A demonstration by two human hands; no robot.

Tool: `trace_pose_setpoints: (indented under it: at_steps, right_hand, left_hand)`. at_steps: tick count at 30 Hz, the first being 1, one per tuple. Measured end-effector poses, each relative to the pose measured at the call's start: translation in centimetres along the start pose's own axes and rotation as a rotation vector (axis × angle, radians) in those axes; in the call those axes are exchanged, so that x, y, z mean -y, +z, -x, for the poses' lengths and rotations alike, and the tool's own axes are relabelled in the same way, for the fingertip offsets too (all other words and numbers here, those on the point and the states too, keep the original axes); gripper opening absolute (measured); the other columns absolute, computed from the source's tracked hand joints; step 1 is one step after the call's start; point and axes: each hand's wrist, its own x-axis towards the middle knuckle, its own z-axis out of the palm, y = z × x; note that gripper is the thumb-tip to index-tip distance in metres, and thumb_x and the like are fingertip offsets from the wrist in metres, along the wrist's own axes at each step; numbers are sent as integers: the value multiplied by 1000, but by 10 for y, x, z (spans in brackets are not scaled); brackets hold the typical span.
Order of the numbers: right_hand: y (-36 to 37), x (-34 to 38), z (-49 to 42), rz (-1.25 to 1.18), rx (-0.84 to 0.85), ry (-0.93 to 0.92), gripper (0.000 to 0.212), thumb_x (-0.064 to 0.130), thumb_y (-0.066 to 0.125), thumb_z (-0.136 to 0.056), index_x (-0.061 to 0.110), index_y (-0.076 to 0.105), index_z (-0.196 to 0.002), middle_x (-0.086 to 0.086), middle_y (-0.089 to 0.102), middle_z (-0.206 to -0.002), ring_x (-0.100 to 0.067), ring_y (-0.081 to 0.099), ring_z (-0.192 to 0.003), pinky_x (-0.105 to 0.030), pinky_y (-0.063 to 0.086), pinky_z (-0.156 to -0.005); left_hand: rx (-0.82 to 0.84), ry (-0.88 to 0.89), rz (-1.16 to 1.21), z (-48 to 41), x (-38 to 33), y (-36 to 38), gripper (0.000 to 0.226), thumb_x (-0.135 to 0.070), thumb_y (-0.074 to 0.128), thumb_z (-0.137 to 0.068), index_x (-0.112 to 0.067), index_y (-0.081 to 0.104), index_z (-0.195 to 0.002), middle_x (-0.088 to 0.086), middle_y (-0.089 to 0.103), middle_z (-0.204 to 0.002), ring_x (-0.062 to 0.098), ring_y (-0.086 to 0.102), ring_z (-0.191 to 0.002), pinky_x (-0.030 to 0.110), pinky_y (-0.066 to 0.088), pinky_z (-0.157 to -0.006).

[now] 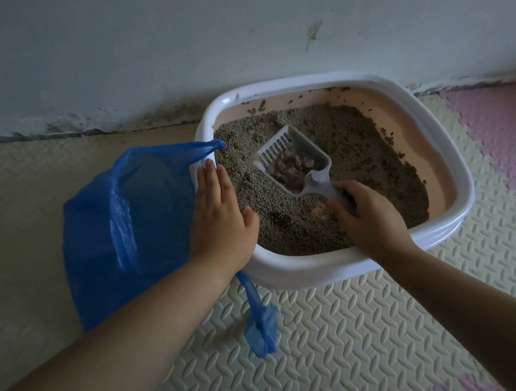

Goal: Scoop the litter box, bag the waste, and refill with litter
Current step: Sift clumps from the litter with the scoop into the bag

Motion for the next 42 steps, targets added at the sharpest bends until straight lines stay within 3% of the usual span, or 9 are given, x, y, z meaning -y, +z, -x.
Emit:
trace_pose_setpoints:
  at_steps: [13,22,28,33,36,39,42]
  right_hand:
    - [0,-1,-1,-43,10,24,19,26,57,-94,20,61,-111,12,52,-70,-4,48,-59,-26,32,-49]
    - [-3,2,-3,-13,126,18,17,26,59,-92,23,64,-108,10,58,-70,-9,52,-59,-31,41,-53]
    - [-14,9,0,-103,107,19,23,27,62,-91,21,64,-112,6,64,-76,-15,60,-64,-41,49,-61]
    - [-25,26,5,-205,97,4,26,26,65,-89,23,59,-114,14,64,-80,-2,61,-66,-30,52,-58]
    - [-31,40,8,-245,116,-37,26,30,63,-86,26,58,-111,8,66,-83,-9,64,-68,-42,56,-63]
    - [-35,57,10,-304,165,-86,25,32,63,-83,33,57,-107,-1,69,-82,-24,68,-71,-52,55,-66]
    - [-33,71,7,-280,213,-145,24,26,67,-85,35,58,-104,1,68,-79,-21,66,-67,-47,55,-63]
  left_hand:
    - [7,-3,11,1,0,-1,73,-27,37,-92,-1,2,-150,13,-10,-159,23,-12,-146,41,10,-120]
    - [26,-13,-3,1,0,-3,74,-29,38,-94,-4,-2,-151,10,-13,-159,21,-14,-146,40,8,-120]
    - [86,-5,18,0,-1,-17,72,-33,37,-98,-6,-4,-151,8,-15,-159,18,-14,-146,34,2,-119]
    - [63,158,36,18,13,-71,60,-30,45,-98,-15,21,-151,-3,3,-160,11,-4,-146,31,13,-116]
    - [-57,293,-141,35,37,-106,49,-22,56,-92,-13,45,-139,1,22,-157,15,10,-146,30,16,-111]
    - [-72,283,-300,43,64,-126,48,-22,60,-87,-10,52,-132,10,28,-154,26,20,-144,40,24,-112]
    - [-49,183,-340,46,80,-134,50,-25,62,-86,-11,52,-133,12,28,-153,29,29,-140,47,35,-106]
